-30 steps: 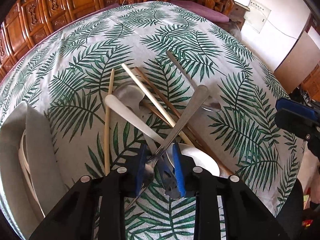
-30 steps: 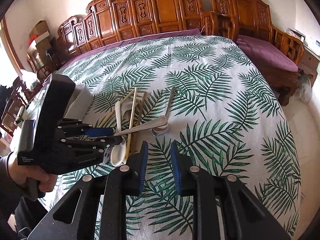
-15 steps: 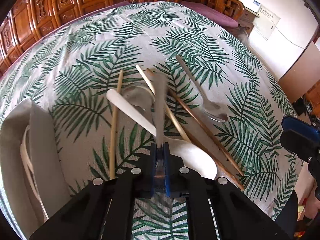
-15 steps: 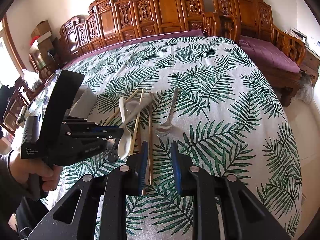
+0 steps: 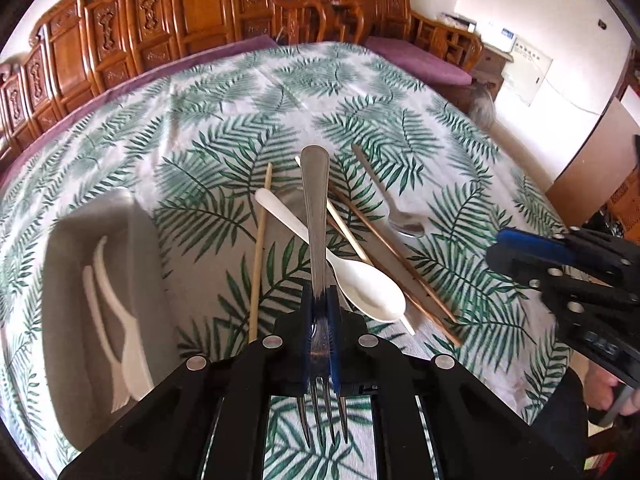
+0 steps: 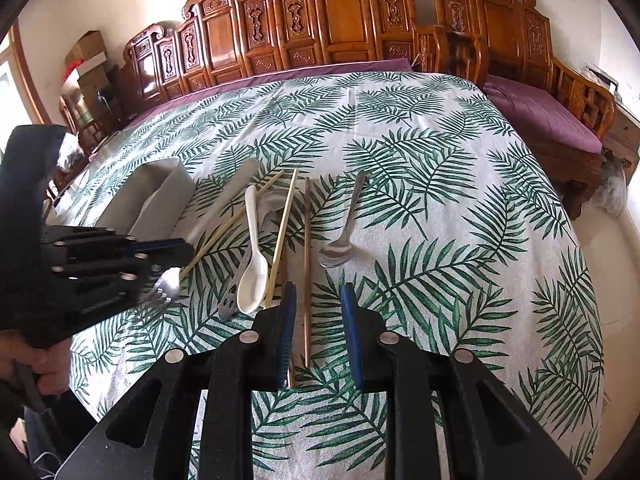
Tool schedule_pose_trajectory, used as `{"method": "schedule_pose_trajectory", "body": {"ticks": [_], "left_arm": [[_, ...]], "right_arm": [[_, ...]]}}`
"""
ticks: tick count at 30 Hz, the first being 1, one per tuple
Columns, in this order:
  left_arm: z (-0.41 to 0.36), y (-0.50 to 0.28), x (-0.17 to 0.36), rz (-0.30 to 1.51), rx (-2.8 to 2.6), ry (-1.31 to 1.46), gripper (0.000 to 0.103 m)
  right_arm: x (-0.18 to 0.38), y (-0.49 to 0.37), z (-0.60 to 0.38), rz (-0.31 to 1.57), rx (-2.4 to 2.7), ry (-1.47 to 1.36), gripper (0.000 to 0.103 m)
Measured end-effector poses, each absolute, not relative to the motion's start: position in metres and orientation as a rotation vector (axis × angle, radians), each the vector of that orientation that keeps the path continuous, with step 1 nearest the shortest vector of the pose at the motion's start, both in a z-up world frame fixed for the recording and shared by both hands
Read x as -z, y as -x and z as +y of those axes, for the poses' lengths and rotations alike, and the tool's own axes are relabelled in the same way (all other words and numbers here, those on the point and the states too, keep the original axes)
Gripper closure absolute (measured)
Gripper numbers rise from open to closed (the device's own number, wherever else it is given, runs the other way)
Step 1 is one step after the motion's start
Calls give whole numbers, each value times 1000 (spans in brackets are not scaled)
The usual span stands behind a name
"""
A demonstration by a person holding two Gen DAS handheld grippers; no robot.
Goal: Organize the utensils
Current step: 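Grasp a white plastic spoon with the right tool while the left tool holds the fork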
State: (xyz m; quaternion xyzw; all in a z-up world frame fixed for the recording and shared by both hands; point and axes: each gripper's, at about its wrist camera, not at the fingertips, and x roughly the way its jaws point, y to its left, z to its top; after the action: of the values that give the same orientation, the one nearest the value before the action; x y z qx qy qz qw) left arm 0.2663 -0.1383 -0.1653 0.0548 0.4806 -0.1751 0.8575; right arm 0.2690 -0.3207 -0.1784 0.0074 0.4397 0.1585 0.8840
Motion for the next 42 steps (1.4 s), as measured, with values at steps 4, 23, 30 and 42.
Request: {"method": "schedule_pose_trajectory", "body": {"ticks": [4, 23, 30, 42], "left_arm": [[-126, -256, 152, 973, 365, -98, 97], [-94, -237, 118, 883, 333, -60, 97], [-83, -234, 116, 880, 331, -53, 97], [-79, -229, 119, 883, 332, -51, 97]], "right_arm": [[180, -271, -311, 912, -345, 0, 78], [218, -341, -235, 1006, -440, 122, 78], [230, -349, -223, 1047, -443, 158, 78], [237, -357, -220, 1095, -430, 137, 90]]}}
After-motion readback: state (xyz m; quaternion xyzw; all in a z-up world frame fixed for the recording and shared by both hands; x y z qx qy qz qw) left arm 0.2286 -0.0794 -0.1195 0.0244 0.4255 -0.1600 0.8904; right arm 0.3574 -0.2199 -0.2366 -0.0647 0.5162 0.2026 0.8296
